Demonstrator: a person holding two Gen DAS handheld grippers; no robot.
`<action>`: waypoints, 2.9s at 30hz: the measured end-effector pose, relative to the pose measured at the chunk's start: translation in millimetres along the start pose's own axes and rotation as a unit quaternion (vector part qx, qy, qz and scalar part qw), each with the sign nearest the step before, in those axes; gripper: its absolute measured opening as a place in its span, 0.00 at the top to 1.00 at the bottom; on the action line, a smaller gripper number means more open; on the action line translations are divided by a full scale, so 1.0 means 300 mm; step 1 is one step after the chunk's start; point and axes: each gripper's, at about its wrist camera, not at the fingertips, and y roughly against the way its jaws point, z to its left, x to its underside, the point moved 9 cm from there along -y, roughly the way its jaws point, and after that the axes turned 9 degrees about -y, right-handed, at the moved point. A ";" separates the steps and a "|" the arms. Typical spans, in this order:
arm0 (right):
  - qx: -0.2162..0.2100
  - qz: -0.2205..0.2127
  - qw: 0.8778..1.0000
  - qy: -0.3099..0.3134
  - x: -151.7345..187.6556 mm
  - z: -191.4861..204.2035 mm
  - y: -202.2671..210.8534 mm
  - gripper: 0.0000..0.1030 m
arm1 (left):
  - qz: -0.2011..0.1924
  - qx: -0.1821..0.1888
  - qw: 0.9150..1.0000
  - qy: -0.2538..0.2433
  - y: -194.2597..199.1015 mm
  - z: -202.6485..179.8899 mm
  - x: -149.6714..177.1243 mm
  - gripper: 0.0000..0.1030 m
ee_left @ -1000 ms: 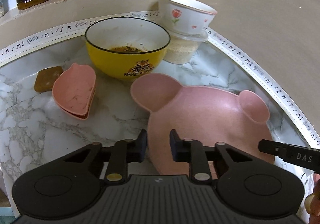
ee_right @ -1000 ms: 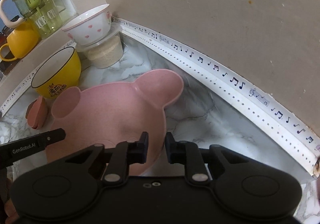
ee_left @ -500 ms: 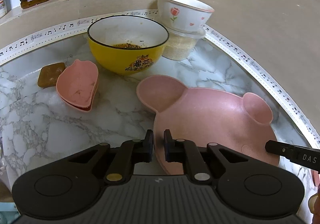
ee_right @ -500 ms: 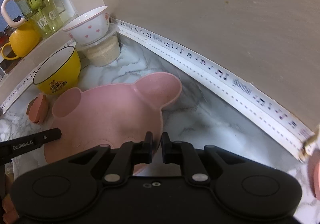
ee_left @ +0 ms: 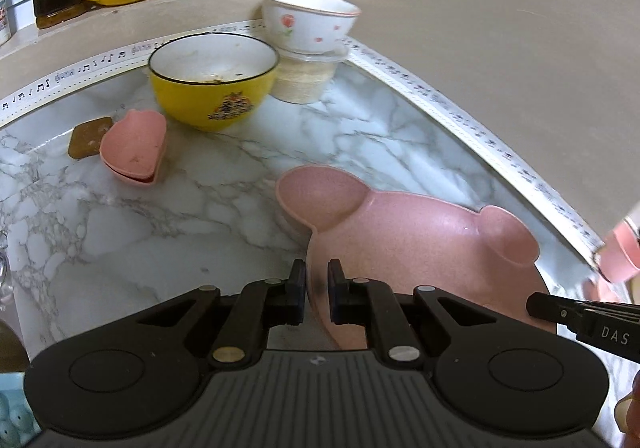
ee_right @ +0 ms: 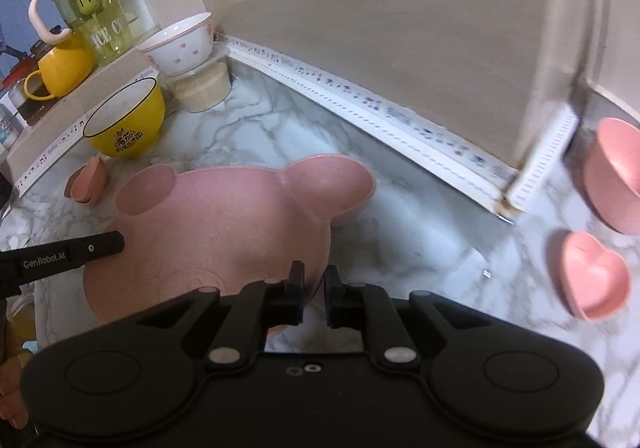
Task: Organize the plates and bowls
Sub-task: 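Lift the pink bear plate with both grippers and carry it toward the white plates, then lower the bear plate onto the stacked white plates and open both grippers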
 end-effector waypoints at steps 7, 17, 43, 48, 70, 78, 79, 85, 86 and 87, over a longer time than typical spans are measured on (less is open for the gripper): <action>0.009 -0.025 1.000 -0.008 0.041 -0.060 0.165 0.90 | -0.013 0.014 1.000 -0.016 0.119 -0.110 0.037 0.90; 0.028 -0.076 0.996 -0.038 0.111 -0.197 0.439 0.90 | -0.029 0.063 0.997 -0.038 0.273 -0.303 0.086 0.90; 0.120 -0.154 0.967 -0.161 0.425 -0.701 0.947 0.90 | -0.041 0.192 0.964 -0.180 0.486 -0.990 0.275 0.90; 0.132 -0.162 0.962 -0.173 0.482 -0.767 1.002 0.90 | -0.030 0.212 0.958 -0.191 0.500 -1.079 0.322 0.90; 0.203 -0.145 0.943 -0.221 0.672 -1.012 1.009 0.90 | 0.008 0.247 0.930 -0.273 0.392 -1.393 0.499 0.90; 0.209 -0.138 0.942 -0.225 0.680 -1.046 0.980 0.90 | 0.014 0.246 0.926 -0.284 0.348 -1.426 0.520 0.90; 0.210 -0.137 0.942 -0.224 0.680 -1.049 0.976 0.90 | 0.015 0.246 0.926 -0.285 0.344 -1.428 0.522 0.90; 0.210 -0.127 0.942 -0.230 0.687 -1.070 0.953 0.90 | 0.023 0.245 0.925 -0.288 0.319 -1.437 0.536 0.90; 0.211 -0.123 0.942 -0.230 0.690 -1.072 0.948 0.90 | 0.025 0.245 0.925 -0.289 0.315 -1.437 0.539 0.90; 0.210 -0.121 0.943 -0.229 0.691 -1.074 0.944 0.90 | 0.026 0.244 0.925 -0.291 0.311 -1.438 0.543 0.90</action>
